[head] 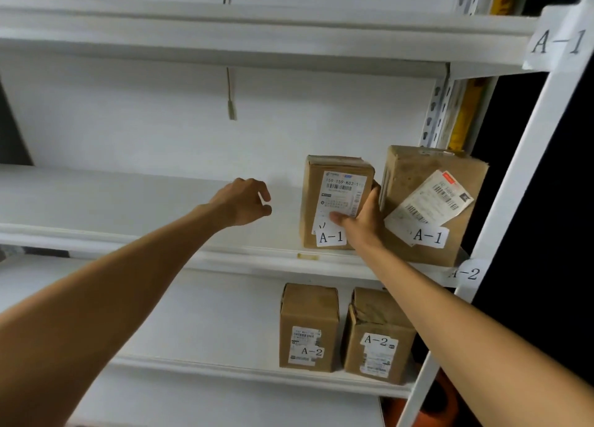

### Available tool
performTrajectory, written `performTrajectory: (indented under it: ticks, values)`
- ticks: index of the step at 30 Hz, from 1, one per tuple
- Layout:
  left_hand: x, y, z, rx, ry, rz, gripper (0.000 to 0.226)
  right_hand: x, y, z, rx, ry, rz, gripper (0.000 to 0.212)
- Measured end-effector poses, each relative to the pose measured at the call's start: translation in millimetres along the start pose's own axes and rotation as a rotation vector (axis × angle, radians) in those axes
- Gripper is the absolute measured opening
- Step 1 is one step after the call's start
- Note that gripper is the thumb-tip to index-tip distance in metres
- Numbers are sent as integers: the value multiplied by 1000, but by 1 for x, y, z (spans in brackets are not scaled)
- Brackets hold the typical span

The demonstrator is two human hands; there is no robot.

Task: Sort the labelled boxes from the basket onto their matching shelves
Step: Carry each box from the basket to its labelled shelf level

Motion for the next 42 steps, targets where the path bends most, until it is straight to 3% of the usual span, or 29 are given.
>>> performTrajectory:
  ticks: [7,13,17,22,27,32,38,42]
  values:
    - [10,7,10,7,13,-6,24,13,-9,-12,37,53,-30,106]
    - [47,-13,0,-15,15,-7,27,4,-11,-35,341,174,-40,108]
    - [81,-27,-21,-22,-17,5,27,11,-7,-51,520,173,17,90]
    - [131,-37,-60,-33,-95,6,27,73,15,-94,894,63,75,92]
    - [191,-48,-110,-44,-186,33,26,142,83,-118,844,-101,-293,66]
    - [268,-60,-180,-107,-351,38,29,217,190,-125,941,-289,-745,66]
    - [393,-93,-264,-219,-675,85,31,314,325,-141,819,-590,-1134,62]
    - [487,-112,-293,-175,-951,90,27,387,393,-157,641,-758,-1349,43]
Point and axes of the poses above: each hand's wrist, its own x-axis away from the middle knuckle, its own y-axis out of the palm, z = x × y, the point moved 2 cm from there along -x, towards the middle knuckle, and after that the axes turned 3 degrees about -x, right-handed, at the moved point
